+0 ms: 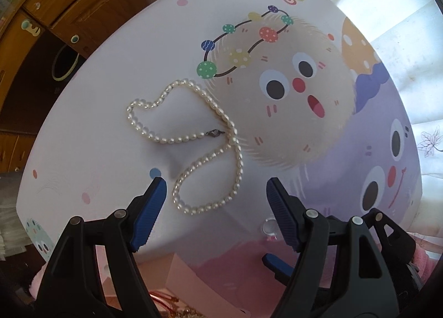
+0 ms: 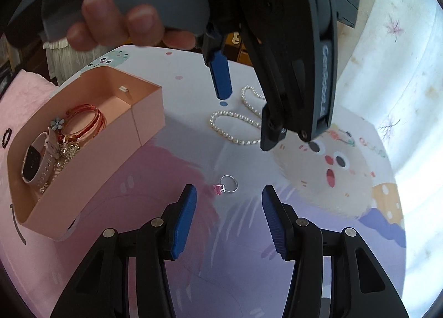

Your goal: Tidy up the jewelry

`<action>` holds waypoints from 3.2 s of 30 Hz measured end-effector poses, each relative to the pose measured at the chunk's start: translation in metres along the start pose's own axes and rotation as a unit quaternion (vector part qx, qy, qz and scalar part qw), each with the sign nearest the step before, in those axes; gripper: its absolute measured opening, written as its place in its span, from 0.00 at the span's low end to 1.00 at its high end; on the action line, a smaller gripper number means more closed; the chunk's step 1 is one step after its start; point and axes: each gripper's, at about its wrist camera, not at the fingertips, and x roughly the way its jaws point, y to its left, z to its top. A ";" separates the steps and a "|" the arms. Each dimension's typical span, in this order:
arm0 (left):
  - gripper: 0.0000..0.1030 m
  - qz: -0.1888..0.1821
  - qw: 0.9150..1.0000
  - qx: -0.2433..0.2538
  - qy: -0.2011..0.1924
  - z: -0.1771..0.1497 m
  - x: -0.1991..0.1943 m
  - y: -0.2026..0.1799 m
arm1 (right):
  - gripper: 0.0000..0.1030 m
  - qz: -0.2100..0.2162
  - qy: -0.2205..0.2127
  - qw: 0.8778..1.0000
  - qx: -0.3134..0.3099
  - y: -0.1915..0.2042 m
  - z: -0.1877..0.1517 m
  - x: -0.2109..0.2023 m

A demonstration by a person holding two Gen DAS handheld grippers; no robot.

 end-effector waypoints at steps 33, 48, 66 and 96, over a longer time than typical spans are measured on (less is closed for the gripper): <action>0.04 0.000 1.000 -0.001 -0.024 -0.019 -0.002 -0.010 | 0.09 0.053 0.062 0.997 0.013 -0.045 0.002 0.021; 0.00 -0.003 0.999 -0.034 -0.033 -0.060 -0.012 -0.009 | 0.09 0.032 0.070 0.995 0.069 -0.068 -0.028 -0.026; 0.29 0.023 0.998 0.001 -0.066 -0.039 -0.014 -0.012 | 0.09 0.065 0.079 0.992 0.075 -0.058 -0.036 -0.033; 0.00 -0.015 0.992 -0.092 -0.080 -0.032 -0.008 -0.008 | 0.09 0.061 0.083 0.988 0.117 -0.083 -0.043 -0.045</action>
